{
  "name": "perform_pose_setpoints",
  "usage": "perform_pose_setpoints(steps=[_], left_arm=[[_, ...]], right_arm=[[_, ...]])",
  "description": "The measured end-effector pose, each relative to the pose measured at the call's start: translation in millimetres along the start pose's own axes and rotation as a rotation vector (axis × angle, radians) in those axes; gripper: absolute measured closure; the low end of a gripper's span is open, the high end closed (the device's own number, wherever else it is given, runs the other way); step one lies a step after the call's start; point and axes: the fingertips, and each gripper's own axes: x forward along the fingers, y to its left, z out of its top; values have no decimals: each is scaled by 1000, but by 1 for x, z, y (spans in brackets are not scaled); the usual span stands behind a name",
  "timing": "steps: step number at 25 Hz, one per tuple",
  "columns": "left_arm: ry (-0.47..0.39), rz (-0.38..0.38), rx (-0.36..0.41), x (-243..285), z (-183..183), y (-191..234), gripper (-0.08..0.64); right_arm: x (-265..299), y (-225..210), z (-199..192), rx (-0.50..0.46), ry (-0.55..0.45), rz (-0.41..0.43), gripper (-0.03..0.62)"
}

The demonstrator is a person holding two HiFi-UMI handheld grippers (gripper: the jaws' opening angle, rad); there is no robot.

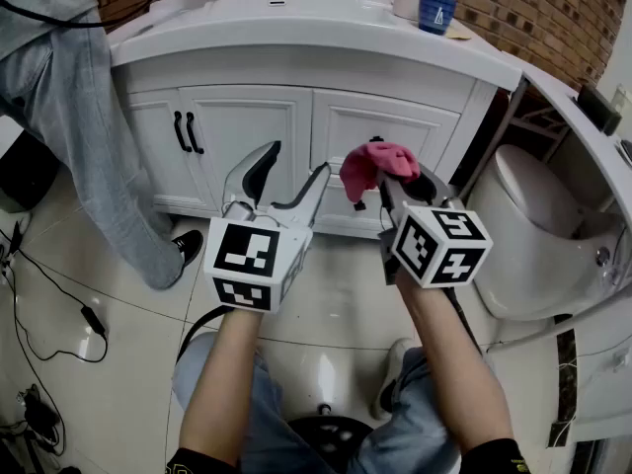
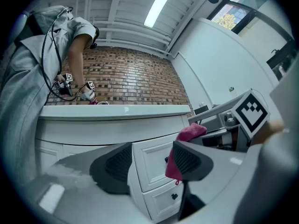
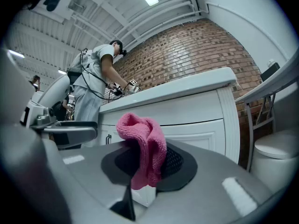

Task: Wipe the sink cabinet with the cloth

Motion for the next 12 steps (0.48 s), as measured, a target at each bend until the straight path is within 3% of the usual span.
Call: perform_pose_setpoints(steps=[12], left_arm=[[-7, 43, -40, 15, -13, 42, 285]], right_arm=[[59, 10, 10, -32, -68, 61, 517]])
